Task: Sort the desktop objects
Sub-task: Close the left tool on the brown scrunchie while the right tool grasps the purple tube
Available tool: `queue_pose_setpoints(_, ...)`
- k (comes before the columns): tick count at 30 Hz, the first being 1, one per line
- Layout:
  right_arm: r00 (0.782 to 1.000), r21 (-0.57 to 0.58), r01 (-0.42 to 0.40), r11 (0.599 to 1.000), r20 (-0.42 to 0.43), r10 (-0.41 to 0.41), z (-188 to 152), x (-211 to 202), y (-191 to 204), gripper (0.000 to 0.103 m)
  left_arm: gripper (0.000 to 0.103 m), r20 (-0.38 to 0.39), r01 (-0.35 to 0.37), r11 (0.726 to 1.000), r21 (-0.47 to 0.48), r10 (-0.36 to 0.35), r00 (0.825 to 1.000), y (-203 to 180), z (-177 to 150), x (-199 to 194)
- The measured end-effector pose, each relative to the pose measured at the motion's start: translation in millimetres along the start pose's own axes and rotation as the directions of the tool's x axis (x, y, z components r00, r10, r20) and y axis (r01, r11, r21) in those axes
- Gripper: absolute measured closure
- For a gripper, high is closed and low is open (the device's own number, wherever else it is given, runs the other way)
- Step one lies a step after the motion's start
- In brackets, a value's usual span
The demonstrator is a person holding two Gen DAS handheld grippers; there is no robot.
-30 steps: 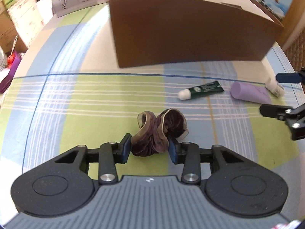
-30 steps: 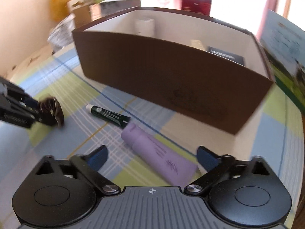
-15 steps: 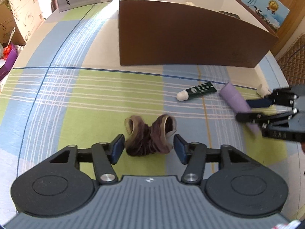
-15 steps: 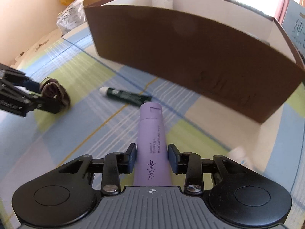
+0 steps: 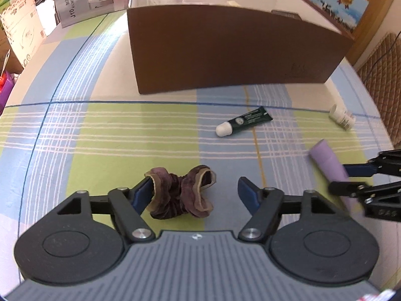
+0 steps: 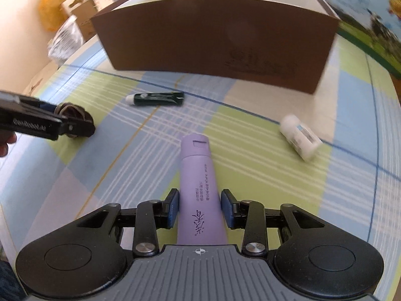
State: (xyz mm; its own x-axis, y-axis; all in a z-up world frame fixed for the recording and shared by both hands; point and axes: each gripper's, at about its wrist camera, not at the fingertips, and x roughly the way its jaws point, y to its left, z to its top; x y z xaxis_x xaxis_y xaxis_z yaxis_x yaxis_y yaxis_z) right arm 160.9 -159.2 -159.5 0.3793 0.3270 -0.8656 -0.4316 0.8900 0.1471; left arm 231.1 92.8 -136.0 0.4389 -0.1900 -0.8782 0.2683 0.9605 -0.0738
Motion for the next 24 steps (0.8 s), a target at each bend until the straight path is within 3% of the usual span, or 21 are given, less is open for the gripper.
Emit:
queue_pose_setpoints(2, 1.000, 0.020, 0.005, 1.000, 0.004, -0.005, -1, -2, -3, 0.055, 0.057, -0.010, -0.015, 1.000, 0.002, 0.015, 1.000, 2, 0, 4)
queue_pose_setpoints(3, 1.000, 0.026, 0.007, 1.000, 0.012, -0.008, -1, -4, -4, 0.041, 0.063, -0.017, -0.020, 1.000, -0.001, 0.020, 1.000, 4, -1, 6)
queue_pose_setpoints(4, 1.000, 0.027, 0.013, 1.000, 0.023, -0.014, -1, -5, -4, 0.035, 0.065, -0.018, -0.020, 1.000, -0.009, 0.019, 1.000, 7, -1, 6)
queue_pose_setpoints(8, 0.999, 0.013, 0.033, 0.999, 0.025, -0.033, 3, -2, -4, 0.032, 0.076, -0.004, -0.011, 0.999, -0.038, 0.011, 1.000, 14, 0, 2)
queue_pose_setpoints(24, 0.997, -0.096, 0.074, 0.993, 0.042, -0.070, 12, 19, 9, 0.035, 0.081, -0.013, 0.001, 0.997, -0.072, -0.002, 1.000, 15, -12, -13)
